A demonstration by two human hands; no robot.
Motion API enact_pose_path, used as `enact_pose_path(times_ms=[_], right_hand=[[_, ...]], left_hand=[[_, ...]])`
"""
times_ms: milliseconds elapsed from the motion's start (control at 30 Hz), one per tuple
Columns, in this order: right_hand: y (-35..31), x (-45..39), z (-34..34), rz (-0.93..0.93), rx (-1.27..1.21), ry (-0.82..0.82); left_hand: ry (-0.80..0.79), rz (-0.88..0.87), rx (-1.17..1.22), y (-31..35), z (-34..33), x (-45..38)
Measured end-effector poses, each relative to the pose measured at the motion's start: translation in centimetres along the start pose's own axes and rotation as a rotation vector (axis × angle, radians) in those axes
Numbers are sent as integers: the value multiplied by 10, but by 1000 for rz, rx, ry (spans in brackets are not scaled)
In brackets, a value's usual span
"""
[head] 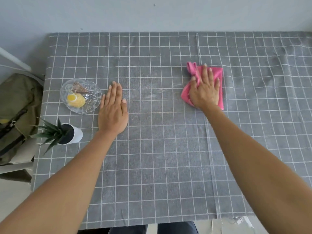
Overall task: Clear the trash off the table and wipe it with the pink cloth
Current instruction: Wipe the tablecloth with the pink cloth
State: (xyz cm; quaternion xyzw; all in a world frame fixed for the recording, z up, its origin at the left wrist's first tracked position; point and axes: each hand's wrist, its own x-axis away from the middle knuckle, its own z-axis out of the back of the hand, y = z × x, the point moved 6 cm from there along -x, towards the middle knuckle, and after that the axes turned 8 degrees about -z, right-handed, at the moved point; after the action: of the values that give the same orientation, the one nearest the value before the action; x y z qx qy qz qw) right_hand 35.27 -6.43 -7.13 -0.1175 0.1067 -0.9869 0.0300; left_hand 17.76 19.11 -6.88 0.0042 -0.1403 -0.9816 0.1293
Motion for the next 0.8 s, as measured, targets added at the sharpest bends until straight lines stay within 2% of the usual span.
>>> enact_pose_path(times_ms=[200,500,667,800], right_hand=[[-15,10,-7,-11,10,15],[-133,104,-53,389,52,-80],[-120,93,-46,420,-2,-79],[-82,59,-32,309,47,-50]], left_hand=[[4,21,-19,-3,-3,-2],[5,16,-11,2,0,-1],[11,6,-7,2,1,0],[2,-1,-17,1,-1,0]])
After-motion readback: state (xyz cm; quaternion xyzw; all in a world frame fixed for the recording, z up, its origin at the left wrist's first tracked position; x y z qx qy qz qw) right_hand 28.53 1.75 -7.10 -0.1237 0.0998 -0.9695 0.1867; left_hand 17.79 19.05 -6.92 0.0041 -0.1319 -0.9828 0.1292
